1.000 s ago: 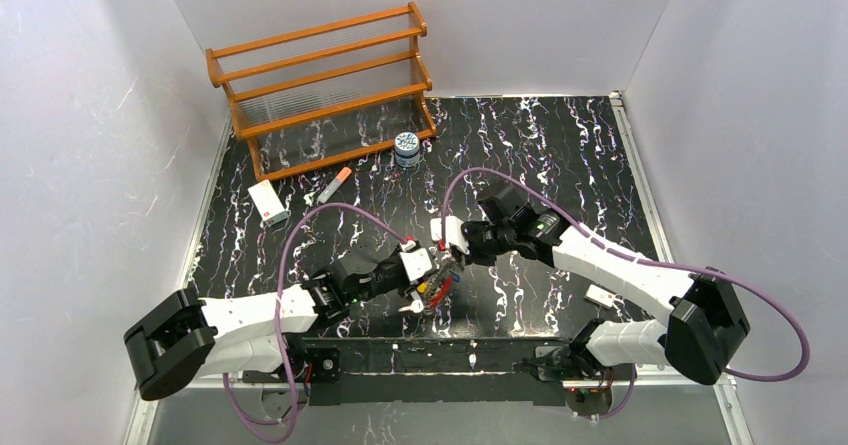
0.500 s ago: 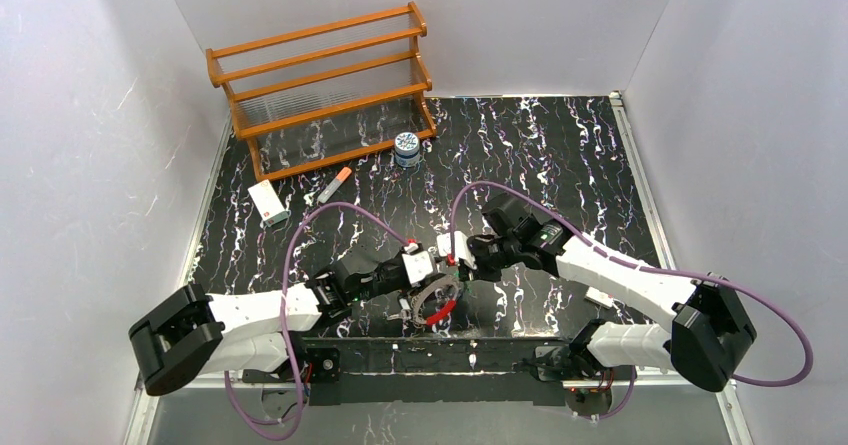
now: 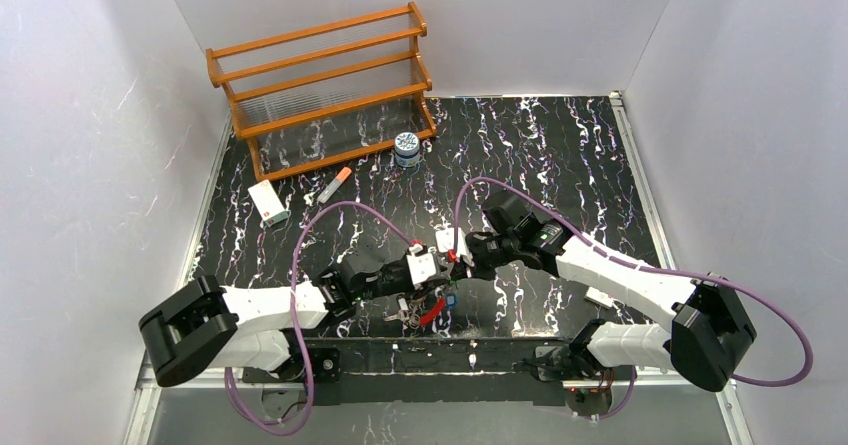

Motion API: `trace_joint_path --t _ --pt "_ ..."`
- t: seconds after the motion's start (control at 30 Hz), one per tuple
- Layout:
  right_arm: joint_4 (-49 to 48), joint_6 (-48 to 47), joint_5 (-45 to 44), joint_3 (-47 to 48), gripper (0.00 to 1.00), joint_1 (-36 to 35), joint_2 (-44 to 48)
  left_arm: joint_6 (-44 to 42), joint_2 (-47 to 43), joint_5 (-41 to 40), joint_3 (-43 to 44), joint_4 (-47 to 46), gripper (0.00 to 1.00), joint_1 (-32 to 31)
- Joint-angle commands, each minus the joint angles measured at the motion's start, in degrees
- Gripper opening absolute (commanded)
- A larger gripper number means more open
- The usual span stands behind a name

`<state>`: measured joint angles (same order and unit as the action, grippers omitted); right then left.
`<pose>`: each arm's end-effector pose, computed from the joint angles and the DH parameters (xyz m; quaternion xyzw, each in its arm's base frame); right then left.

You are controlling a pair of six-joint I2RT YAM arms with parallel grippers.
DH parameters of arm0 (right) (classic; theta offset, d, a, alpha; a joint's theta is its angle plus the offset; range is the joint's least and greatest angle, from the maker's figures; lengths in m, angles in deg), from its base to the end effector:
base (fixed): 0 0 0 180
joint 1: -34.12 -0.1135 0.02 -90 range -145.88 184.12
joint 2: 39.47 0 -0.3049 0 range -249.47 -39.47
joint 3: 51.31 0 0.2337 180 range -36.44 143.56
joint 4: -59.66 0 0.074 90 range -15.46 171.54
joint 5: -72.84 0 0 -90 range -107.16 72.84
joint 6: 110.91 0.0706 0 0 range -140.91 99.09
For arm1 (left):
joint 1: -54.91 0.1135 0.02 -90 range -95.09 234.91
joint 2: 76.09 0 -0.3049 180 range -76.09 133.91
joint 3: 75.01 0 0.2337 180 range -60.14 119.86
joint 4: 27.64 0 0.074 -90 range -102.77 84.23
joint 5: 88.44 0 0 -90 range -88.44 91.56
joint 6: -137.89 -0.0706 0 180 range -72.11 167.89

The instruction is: Put the keys on the keyring

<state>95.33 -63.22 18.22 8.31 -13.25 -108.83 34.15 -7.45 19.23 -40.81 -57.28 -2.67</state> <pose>0.1292 0.2007 0.2656 -0.7033 0.5438 0.2968 0.3487 0.1119 -0.2162 0.2535 0.5085 0.5304 -0.3546 0.5783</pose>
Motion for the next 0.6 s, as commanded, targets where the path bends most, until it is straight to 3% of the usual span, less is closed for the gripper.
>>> trace_joint_path --t 0.0,0.2,0.27,0.37,0.57 --pt "-2.0 0.2 1.9 0.9 0.01 -0.5 0.6 0.7 0.9 1.1 1.6 -1.5 0.22 -0.1" --pt "-2.4 0.5 1.9 0.6 0.01 -0.5 0.9 1.1 0.8 -0.9 1.4 -1.5 0.00 -0.1" --pt "-3.2 2.3 1.4 0.8 0.12 -0.4 1.0 1.5 0.2 -1.5 1.2 -1.5 0.00 -0.1" --pt "-5.5 5.1 -0.6 -0.3 0.37 -0.3 1.9 2.2 -1.1 -2.5 0.6 -1.8 0.00 -0.1" --pt "-19.6 12.0 1.3 -7.7 0.70 3.4 8.0 5.1 -4.4 -5.1 -3.1 -6.7 0.00 -0.1"
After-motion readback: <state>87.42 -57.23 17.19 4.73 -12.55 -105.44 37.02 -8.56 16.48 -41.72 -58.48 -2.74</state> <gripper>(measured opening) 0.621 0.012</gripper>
